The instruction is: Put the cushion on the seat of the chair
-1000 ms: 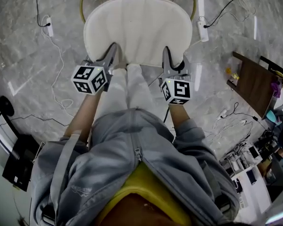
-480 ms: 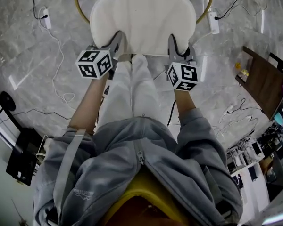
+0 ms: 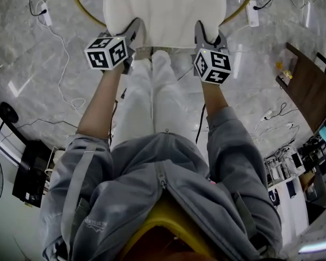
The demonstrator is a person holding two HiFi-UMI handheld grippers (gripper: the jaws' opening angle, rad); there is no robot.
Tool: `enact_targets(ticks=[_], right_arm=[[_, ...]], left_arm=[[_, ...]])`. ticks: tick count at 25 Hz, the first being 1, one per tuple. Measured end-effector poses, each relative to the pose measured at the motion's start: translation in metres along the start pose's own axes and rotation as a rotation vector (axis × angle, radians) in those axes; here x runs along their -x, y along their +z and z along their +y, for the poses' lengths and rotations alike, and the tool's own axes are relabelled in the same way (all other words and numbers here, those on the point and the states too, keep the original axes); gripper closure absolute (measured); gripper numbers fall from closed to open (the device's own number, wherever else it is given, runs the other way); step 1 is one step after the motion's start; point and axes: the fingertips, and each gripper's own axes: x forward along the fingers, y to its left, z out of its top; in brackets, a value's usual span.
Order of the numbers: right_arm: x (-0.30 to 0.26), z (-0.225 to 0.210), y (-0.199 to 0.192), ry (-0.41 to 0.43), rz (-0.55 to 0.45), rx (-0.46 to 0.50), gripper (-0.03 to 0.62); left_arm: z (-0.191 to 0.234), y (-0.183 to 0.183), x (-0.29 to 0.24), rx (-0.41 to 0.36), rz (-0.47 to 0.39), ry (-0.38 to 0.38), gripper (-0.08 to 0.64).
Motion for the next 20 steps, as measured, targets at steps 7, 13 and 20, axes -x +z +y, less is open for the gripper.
enact_targets(ticks=[7,13,20], right_arm=[[-0.036,-0.016,-0.01,-0.019,0.059,-0.027,0.506],[-0.055,-0.029,-0.019,-0.036,0.119,0.001,0.5],[-0.08,-0.035,-0.027,-0.043,0.164,0.014,0.494]], left_arm=[[0.022,-0.002,-0.034,0.014,0.038,-0.006,0.489],[0.032,-0.007,-0.056,0.027,0.097,-0.003,0.478],[0.054,-0.007,-0.069,-0.012,0.136,0.061,0.408]])
